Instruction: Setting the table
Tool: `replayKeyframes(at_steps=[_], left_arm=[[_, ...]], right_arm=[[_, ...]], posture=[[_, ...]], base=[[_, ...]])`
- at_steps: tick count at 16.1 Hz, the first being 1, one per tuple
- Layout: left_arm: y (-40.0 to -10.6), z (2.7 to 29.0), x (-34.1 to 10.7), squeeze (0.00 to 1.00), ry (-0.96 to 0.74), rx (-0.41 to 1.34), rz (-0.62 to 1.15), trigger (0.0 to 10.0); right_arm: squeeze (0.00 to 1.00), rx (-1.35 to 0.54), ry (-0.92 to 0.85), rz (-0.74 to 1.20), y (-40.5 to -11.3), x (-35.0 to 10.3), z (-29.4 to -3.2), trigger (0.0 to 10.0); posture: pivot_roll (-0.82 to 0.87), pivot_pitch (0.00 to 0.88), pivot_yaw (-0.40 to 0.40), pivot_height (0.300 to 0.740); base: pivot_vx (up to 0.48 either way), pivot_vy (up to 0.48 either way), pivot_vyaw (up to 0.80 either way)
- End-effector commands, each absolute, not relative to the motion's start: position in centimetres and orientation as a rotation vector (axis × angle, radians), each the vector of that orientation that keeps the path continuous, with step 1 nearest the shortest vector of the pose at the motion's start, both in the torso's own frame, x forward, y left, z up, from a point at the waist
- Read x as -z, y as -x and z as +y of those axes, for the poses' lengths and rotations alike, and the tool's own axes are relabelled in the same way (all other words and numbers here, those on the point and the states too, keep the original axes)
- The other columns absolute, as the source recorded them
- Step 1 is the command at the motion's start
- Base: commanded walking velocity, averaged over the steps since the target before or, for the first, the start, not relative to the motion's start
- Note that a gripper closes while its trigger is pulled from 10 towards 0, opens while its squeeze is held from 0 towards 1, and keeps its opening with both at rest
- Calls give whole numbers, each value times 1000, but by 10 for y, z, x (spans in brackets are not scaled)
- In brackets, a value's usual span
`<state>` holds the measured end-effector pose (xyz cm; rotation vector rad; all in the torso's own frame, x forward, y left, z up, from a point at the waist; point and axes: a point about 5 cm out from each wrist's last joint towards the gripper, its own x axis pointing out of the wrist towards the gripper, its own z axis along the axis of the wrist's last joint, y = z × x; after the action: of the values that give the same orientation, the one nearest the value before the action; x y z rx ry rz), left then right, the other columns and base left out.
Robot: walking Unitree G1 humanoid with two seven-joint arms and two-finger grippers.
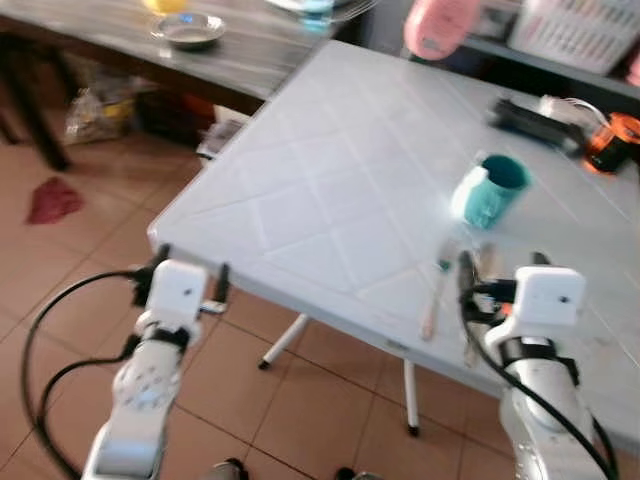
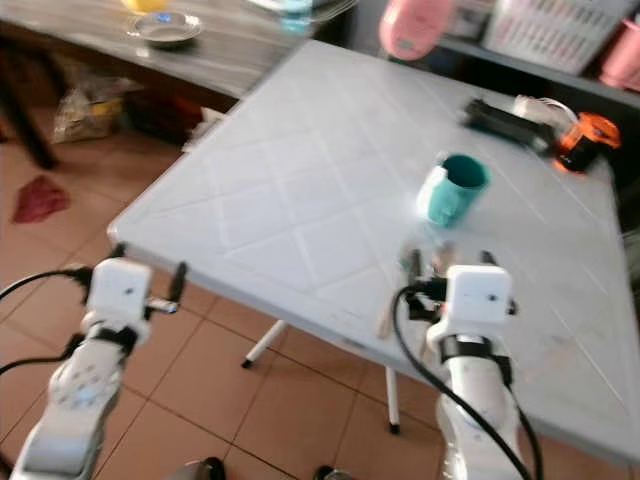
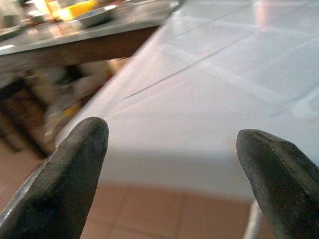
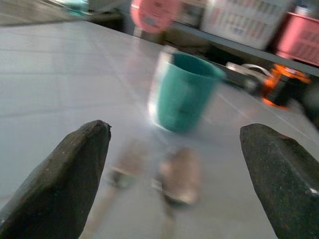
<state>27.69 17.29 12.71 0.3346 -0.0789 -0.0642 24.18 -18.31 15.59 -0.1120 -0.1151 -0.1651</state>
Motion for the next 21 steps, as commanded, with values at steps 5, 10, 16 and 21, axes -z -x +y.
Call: replayKeyframes(at_steps=[5,10,16,21], left_arm=[[-290,168,-129,0,-303,61,-95,10000],[-298,160,-131,0,-282,100,-105,10000],[-305,150,-133,0,-271,151,-110,10000],[-308,148,-132,0,-265,157,-107,10000]], right_arm=[[0,184,108,-104,-236,-153,-182,10000],[0,215,88,-98,-230,-154,-184,10000],[0,241,74,-87,-222,-153,-186,10000],[0,233,57,-90,-223,-155,-182,10000]], posture=[[155,138,-105,740],[131,157,-79,740],[98,180,-55,740],[87,177,-50,740]], base=[[0,0,-712],[0,0,-718],[0,0,-583],[0,0,0]])
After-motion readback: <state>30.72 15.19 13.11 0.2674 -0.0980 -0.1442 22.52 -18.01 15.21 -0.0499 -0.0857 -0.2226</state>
